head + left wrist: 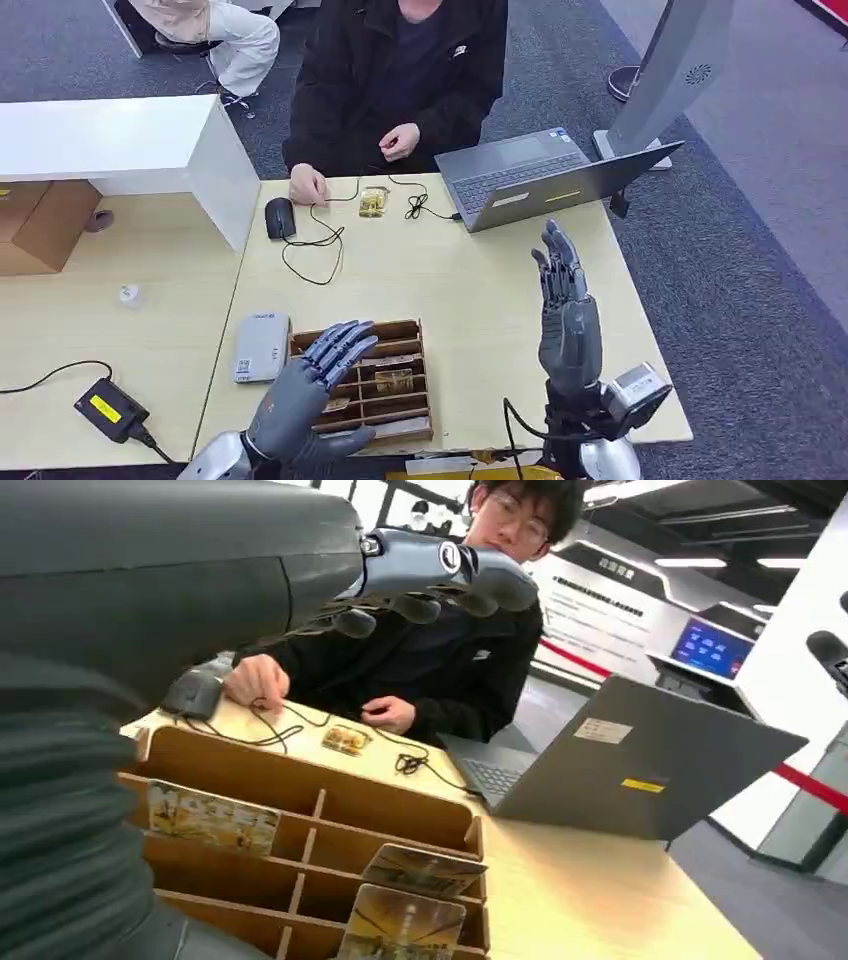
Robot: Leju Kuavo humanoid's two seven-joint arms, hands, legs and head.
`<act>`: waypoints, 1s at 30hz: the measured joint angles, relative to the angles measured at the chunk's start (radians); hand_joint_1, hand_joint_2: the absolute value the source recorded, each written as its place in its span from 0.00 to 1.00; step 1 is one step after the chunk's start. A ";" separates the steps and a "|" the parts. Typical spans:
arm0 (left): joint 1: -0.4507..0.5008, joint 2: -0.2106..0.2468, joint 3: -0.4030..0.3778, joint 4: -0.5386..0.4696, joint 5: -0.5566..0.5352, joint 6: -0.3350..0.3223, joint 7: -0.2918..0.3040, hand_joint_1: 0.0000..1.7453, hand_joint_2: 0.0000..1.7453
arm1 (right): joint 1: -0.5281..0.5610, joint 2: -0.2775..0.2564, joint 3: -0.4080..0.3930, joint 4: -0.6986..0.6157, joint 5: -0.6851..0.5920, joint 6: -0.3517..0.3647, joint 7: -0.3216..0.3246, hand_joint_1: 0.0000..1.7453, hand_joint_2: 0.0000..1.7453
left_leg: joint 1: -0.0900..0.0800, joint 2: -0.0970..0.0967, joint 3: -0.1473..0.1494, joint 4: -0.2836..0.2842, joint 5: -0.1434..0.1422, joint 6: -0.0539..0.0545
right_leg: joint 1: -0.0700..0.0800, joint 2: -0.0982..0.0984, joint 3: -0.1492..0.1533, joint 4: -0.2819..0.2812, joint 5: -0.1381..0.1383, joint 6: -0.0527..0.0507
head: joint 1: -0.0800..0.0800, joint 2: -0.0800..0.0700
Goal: Pass the card to the sensor for recognition and then transmit it.
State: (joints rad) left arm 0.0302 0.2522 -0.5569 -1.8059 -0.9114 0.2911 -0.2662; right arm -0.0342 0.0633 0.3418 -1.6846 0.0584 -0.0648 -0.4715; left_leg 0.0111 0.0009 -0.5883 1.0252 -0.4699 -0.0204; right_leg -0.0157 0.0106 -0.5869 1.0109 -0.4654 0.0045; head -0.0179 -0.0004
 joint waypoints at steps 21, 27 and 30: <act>0.019 -0.029 0.111 0.027 -0.144 0.050 0.149 0.00 1.00 | 0.013 0.000 -0.010 -0.023 0.021 0.014 0.014 0.00 0.00 | 0.000 0.000 0.000 0.000 0.000 0.000 | 0.000 0.000 0.000 0.000 0.000 0.000 | 0.000 0.000; 0.018 -0.033 0.119 0.042 -0.148 0.027 0.150 0.00 1.00 | 0.013 0.000 -0.010 -0.023 0.023 0.014 0.018 0.00 0.00 | 0.000 0.000 0.000 0.000 0.000 0.000 | 0.000 0.000 0.000 0.000 0.000 0.000 | 0.000 0.000; 0.019 -0.032 0.119 0.047 -0.148 0.006 0.149 0.00 1.00 | 0.013 0.000 -0.010 -0.024 0.023 0.014 0.018 0.00 0.00 | 0.000 0.000 0.000 0.000 0.000 0.000 | 0.000 0.000 0.000 0.000 0.000 0.000 | 0.000 0.000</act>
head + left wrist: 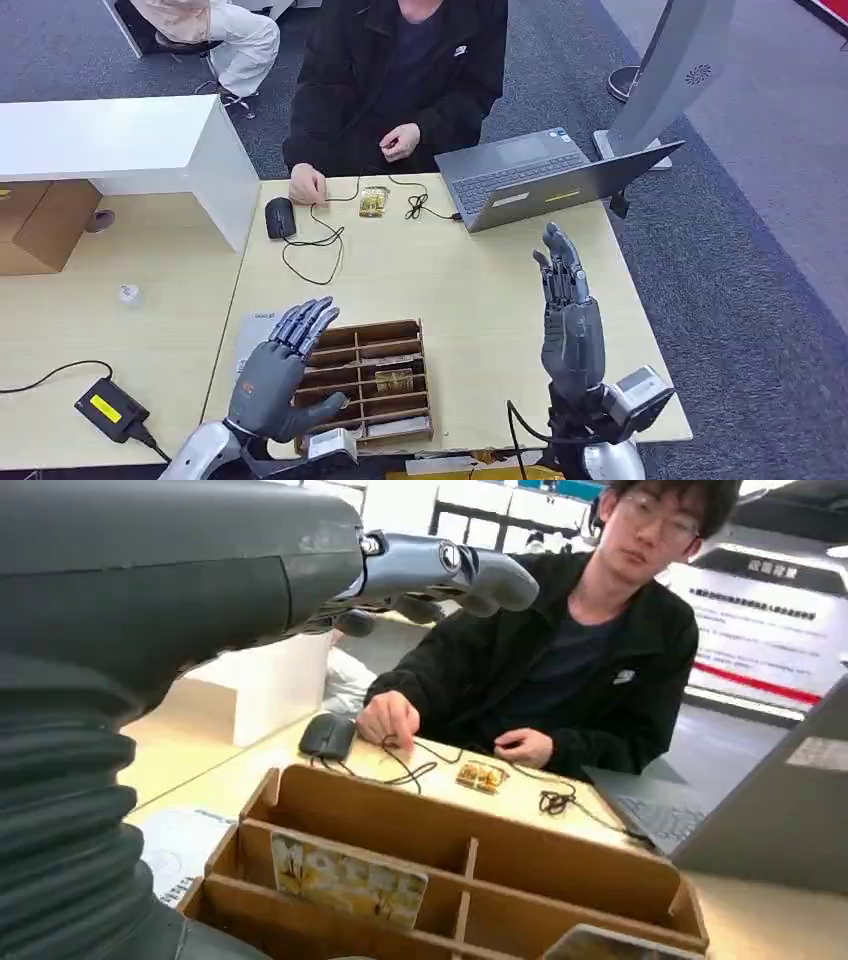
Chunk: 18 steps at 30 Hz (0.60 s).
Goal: Pass the card to the sensor for recognition and then transmit it.
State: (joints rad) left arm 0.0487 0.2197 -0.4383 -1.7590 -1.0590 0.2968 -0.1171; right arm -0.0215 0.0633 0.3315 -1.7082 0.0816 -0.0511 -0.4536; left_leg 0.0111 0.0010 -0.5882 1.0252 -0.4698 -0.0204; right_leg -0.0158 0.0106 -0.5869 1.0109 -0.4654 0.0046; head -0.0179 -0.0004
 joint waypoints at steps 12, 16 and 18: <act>-0.001 0.003 0.000 0.011 0.010 -0.040 -0.002 0.23 1.00 | 0.000 0.000 -0.001 0.000 0.000 0.005 0.000 0.00 0.00 | 0.000 0.000 0.000 0.000 0.000 0.000 | 0.000 0.000 0.000 0.000 0.000 0.000 | 0.000 0.000; -0.001 0.003 0.000 0.012 0.010 -0.041 -0.002 0.73 1.00 | 0.000 0.000 -0.001 0.000 0.000 0.005 0.000 0.00 0.00 | 0.000 0.000 0.000 0.000 0.000 0.000 | 0.000 0.000 0.000 0.000 0.000 0.000 | 0.000 0.000; -0.001 0.005 0.000 0.020 0.010 -0.047 0.003 1.00 1.00 | 0.000 0.000 -0.001 -0.004 0.000 0.006 0.000 0.00 0.00 | 0.000 0.000 0.000 0.000 0.000 0.000 | 0.000 0.000 0.000 0.000 0.000 0.000 | 0.000 0.000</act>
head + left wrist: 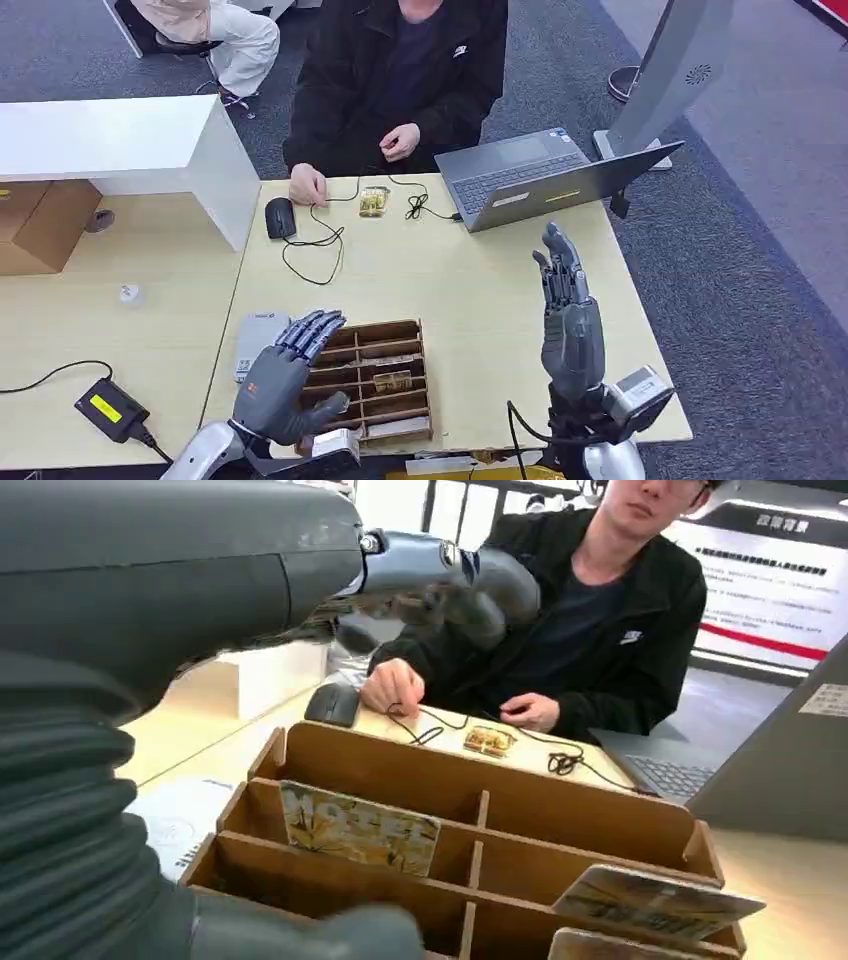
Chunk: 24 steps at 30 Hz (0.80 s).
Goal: Pass the card to the sensor for recognition and then transmit it.
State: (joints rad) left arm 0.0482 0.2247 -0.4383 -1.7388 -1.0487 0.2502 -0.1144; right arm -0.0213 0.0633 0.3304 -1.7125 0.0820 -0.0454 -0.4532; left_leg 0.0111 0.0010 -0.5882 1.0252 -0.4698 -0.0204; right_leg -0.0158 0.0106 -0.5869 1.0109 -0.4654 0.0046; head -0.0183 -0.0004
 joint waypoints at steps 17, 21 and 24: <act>0.002 0.002 0.000 0.012 -0.008 -0.001 0.011 1.00 1.00 | 0.011 0.000 -0.002 -0.004 0.003 0.002 0.003 0.00 0.00 | 0.000 0.000 0.000 0.000 0.000 0.000 | 0.000 0.000 0.000 0.000 0.000 0.000 | 0.000 0.000; 0.004 0.004 0.000 0.012 -0.010 -0.001 0.012 1.00 1.00 | 0.011 0.000 -0.005 -0.004 0.003 0.002 0.003 0.00 0.00 | 0.000 0.000 0.000 0.000 0.000 0.000 | 0.000 0.000 0.000 0.000 0.000 0.000 | 0.000 0.000; 0.008 0.004 0.003 0.012 -0.010 0.005 0.013 1.00 1.00 | 0.013 0.000 -0.009 -0.004 0.003 0.002 0.003 0.00 0.00 | 0.000 0.000 0.000 0.000 0.000 0.000 | 0.000 0.000 0.000 0.000 0.000 0.000 | 0.000 0.000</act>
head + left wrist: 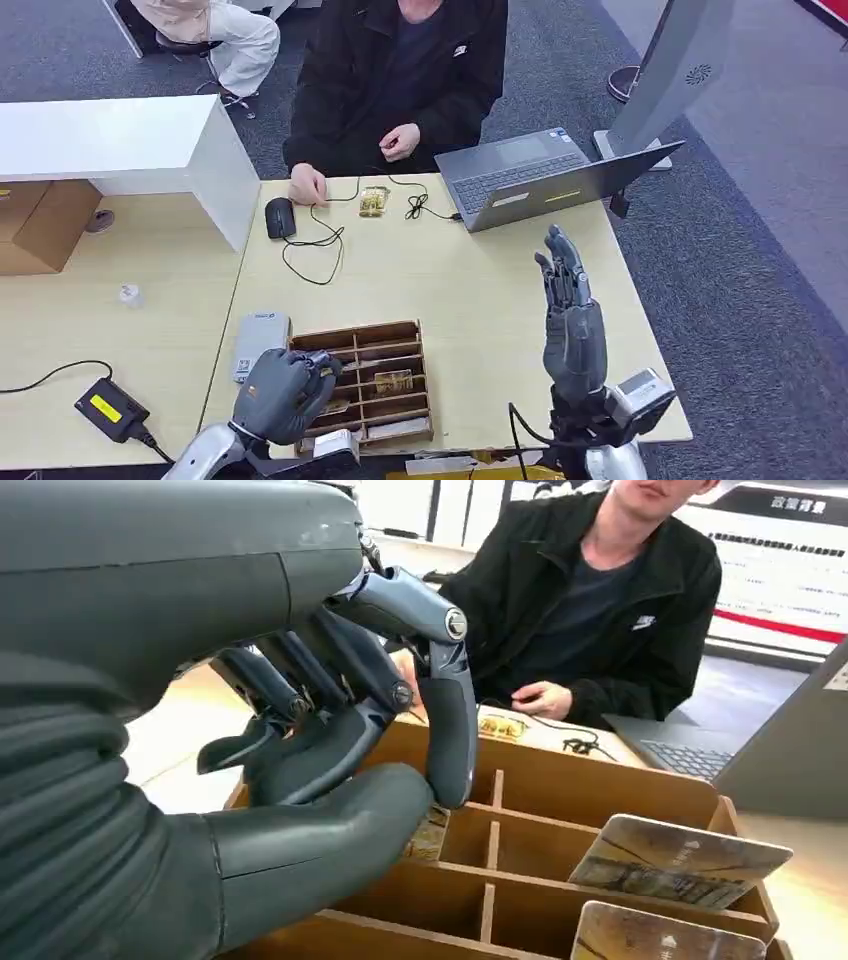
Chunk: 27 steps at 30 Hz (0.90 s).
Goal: Pass the card to the sensor for recognition and then transmit it.
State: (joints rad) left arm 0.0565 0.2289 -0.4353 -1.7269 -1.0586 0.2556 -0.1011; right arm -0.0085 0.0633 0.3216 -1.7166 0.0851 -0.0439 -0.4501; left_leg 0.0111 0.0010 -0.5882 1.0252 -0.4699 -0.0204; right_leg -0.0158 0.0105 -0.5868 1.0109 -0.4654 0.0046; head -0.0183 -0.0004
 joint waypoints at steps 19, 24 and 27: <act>0.029 -0.174 0.160 -0.092 -0.178 0.435 -0.197 1.00 1.00 | 0.004 0.000 0.013 -0.007 -0.026 -0.034 -0.001 0.00 0.00 | 0.000 0.000 0.000 0.000 0.000 0.000 | 0.000 0.000 0.000 0.000 0.000 0.000 | 0.000 0.000; 0.027 -0.212 0.188 -0.103 -0.166 0.435 -0.222 1.00 1.00 | -0.006 0.000 0.021 0.002 -0.031 -0.042 -0.003 0.00 0.00 | 0.000 0.000 0.000 0.000 0.000 0.000 | 0.000 0.000 0.000 0.000 0.000 0.000 | 0.000 0.000; 0.022 -0.203 0.188 -0.098 -0.141 0.411 -0.159 0.00 1.00 | -0.007 0.000 0.028 0.003 -0.039 -0.060 -0.003 0.00 0.00 | 0.000 0.000 0.000 0.000 0.000 0.000 | 0.000 0.000 0.000 0.000 0.000 0.000 | 0.000 0.000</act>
State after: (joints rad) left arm 0.0788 0.0262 -0.2472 -1.8253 -1.2001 0.6663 -0.2597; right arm -0.0157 0.0629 0.3498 -1.7136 0.0462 -0.1038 -0.4536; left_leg 0.0112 0.0010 -0.5880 1.0252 -0.4699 -0.0204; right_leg -0.0157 0.0104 -0.5871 1.0108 -0.4654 0.0045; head -0.0183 -0.0004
